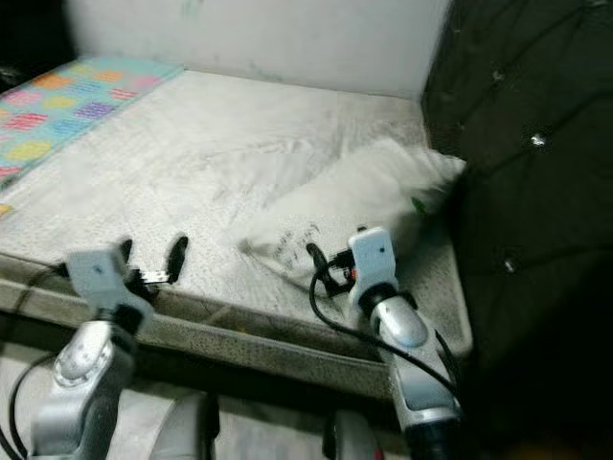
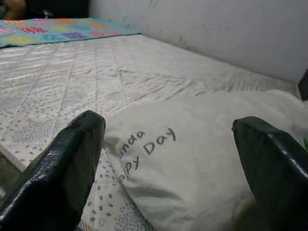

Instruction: Clean up the room

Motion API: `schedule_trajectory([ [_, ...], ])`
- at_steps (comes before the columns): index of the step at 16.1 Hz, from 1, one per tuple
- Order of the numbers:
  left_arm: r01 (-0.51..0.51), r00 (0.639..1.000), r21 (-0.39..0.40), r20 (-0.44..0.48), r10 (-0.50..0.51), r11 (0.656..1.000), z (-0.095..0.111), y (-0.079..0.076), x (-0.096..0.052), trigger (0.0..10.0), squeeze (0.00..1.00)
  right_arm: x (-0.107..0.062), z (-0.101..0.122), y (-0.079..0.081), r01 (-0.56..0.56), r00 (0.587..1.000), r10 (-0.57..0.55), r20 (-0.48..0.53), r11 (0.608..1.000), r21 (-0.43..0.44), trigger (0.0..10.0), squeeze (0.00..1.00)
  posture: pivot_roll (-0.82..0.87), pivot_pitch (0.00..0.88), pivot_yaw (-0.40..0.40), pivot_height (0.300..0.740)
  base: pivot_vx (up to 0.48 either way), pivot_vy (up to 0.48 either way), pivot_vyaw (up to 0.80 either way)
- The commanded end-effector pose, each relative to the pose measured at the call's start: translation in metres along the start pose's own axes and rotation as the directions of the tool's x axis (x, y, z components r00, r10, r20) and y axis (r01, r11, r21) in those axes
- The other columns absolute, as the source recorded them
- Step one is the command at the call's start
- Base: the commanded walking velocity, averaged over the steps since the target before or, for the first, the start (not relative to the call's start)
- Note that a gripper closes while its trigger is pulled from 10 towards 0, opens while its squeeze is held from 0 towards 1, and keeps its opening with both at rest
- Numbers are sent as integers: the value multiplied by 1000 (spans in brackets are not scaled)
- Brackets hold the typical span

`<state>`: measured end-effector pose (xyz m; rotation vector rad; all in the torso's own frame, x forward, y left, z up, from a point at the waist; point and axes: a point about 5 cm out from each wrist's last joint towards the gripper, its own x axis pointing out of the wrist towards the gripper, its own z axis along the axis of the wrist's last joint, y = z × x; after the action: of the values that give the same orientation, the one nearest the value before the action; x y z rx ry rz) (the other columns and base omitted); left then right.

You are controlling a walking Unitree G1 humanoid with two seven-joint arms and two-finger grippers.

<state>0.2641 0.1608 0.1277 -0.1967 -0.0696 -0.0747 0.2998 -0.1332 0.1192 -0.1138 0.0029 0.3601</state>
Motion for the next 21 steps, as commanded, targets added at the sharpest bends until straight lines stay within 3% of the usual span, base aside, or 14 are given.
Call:
schedule_trajectory([
  [1,54,998,-25,31,-53,998,6,-11,3,10000,0,2,7,-5,11,1000,-11,19,1000,-15,10000,0,-170,0,-33,618,480,0,0],
  [7,12,1000,-4,6,-12,1000,3,-8,3,10000,0,3,6,-6,11,1000,-10,16,1000,-22,10000,0,-166,0,-36,618,80,0,0],
  [18,30,1000,-10,6,-30,1000,5,-9,5,10000,0,3,3,-5,16,1000,-15,4,1000,-27,10000,0,-167,0,-27,618,0,0,0],
  [21,30,1000,-10,6,-30,999,5,-9,5,10000,0,4,2,-5,16,1000,-16,-9,1000,18,10000,0,-167,0,-26,618,0,0,-533],
])
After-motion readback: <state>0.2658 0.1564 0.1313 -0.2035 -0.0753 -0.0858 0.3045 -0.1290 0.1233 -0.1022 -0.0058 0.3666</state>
